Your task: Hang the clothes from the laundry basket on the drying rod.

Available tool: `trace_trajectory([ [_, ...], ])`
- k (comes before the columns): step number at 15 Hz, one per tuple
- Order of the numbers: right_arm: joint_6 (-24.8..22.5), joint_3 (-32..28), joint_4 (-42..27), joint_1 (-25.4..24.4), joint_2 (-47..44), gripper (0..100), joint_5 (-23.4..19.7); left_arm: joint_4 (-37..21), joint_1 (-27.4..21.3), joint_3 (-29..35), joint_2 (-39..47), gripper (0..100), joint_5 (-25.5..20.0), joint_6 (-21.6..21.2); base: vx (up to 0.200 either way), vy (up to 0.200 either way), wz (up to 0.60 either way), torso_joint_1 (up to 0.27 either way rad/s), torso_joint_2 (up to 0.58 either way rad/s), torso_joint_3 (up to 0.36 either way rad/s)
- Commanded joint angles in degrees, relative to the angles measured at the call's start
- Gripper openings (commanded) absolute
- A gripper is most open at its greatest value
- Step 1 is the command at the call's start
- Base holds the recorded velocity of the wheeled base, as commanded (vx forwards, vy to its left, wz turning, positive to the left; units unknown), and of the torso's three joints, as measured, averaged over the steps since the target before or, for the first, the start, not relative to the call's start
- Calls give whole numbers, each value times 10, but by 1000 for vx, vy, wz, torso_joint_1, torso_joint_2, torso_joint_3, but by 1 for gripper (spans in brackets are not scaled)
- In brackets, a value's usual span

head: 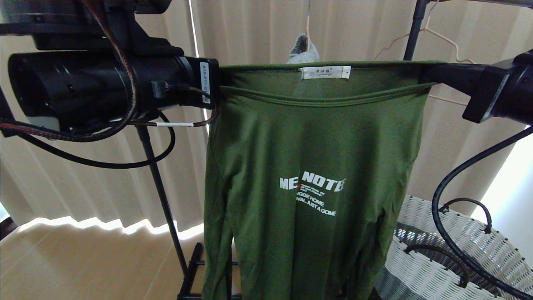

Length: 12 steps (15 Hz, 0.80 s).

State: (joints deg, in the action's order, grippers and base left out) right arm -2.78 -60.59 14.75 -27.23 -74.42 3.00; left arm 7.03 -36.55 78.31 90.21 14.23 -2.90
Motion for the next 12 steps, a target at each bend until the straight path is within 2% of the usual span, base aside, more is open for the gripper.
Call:
trace_trajectory([
  [1,0,0,-43,0,40,0,-4,1,1,25,33,0,12,2,0,0,0,0,0,0],
  [5,6,12,-116,-19,86,0,-10,3,1,81,90,0,16,12,0,0,0,0,0,0],
  [9,8,56,-115,-28,96,0,-72,-1,2,141,141,0,20,20,0,0,0,0,0,0],
  [12,7,53,-110,-28,96,0,-87,-2,2,144,142,0,20,21,0,0,0,0,0,0],
])
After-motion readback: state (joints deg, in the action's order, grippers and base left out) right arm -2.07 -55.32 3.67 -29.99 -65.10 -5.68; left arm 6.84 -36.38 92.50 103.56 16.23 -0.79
